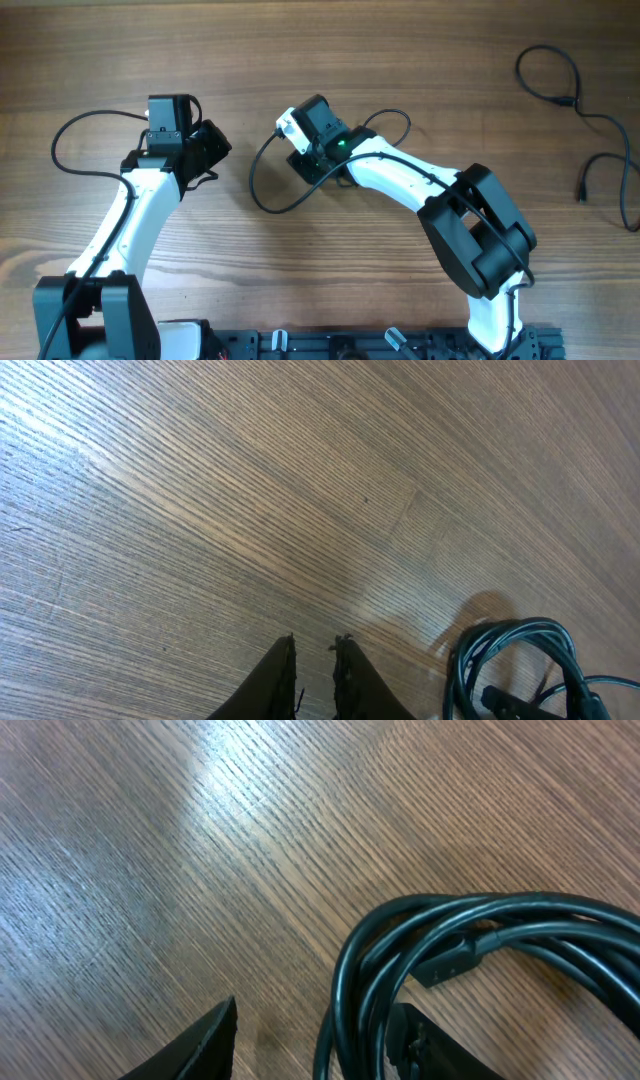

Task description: Untangle cables

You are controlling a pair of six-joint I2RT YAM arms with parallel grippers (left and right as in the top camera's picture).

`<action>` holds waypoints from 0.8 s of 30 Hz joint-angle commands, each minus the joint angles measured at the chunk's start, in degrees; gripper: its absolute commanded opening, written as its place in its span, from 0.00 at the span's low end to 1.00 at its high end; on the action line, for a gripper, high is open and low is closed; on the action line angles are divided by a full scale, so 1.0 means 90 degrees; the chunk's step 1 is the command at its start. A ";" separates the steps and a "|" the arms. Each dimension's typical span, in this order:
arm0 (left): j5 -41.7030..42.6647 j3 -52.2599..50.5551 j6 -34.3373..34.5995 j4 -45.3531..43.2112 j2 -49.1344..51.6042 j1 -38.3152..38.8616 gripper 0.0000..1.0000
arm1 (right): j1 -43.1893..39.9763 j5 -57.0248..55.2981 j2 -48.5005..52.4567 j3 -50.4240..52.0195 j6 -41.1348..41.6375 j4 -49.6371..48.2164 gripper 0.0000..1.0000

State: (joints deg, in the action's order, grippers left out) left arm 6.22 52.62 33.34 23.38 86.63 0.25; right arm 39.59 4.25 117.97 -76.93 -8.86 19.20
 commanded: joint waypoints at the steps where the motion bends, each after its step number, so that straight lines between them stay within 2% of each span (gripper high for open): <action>1: -0.0053 0.0000 0.0041 0.0000 0.0053 -0.0012 0.18 | -0.0005 -0.0219 0.0129 0.0177 -0.0168 0.0015 0.52; 2: -0.0053 0.0000 0.0041 0.0000 0.0053 -0.0012 0.18 | -0.0027 -0.0219 0.0260 0.0177 -0.0165 -0.0019 0.49; 3: -0.0053 0.0000 0.0041 0.0000 0.0053 -0.0012 0.18 | -0.0027 -0.0262 0.0274 0.0177 -0.0163 -0.0015 0.06; 6: -0.0053 0.0000 0.0041 0.0000 0.0053 -0.0012 0.18 | -0.0027 0.0262 -0.0044 0.0034 0.0534 0.0345 0.04; 8: -0.0053 0.0000 0.0041 -0.0002 0.0053 -0.0012 0.18 | -0.0075 0.0976 -0.0724 -0.0085 0.0743 0.0474 0.04; 12: 0.0109 0.0000 0.0039 -0.0005 0.0053 -0.0012 0.19 | -0.0770 0.2924 -0.2293 -0.0138 0.1579 0.0204 0.04; 13: 0.0219 0.0000 0.0036 -0.0024 0.0053 -0.0012 0.19 | -0.1180 0.3900 -0.2567 -0.0138 0.1885 0.0202 0.04; 14: 0.0406 0.0000 0.0005 -0.0066 0.0053 -0.0012 0.18 | -0.1605 0.4806 -0.2599 -0.0136 0.2198 0.0211 0.04; 16: 0.1005 0.0000 -0.0364 -0.0206 0.0053 -0.0012 0.18 | -0.2050 0.5617 -0.2494 -0.0039 0.2482 0.0219 0.04; 18: 0.2013 0.0000 -0.1154 -0.0440 0.0053 -0.0012 0.27 | -0.2285 0.6047 -0.2302 0.0061 0.2659 0.0221 0.04; 20: 0.2776 0.0000 -0.1610 -0.0571 0.0053 -0.0012 0.32 | -0.2317 0.6540 -0.2074 0.0061 0.2669 0.0180 0.04; 22: 0.3538 0.0000 -0.1989 -0.0673 0.0053 -0.0012 0.46 | -0.2293 0.6564 -0.1812 0.0061 0.2805 0.0153 0.04; 23: 0.4027 0.0000 -0.2300 -0.0709 0.0053 -0.0012 0.58 | -0.2285 0.6781 -0.1681 0.0061 0.2934 0.0010 0.04; 24: 0.4401 0.0000 -0.2540 -0.0726 0.0053 -0.0012 0.61 | -0.2276 0.7293 -0.1598 0.0061 0.3062 -0.0291 0.04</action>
State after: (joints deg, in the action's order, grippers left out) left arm 33.74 52.62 18.17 17.43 86.67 0.25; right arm 18.79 59.99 101.71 -76.40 15.77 20.18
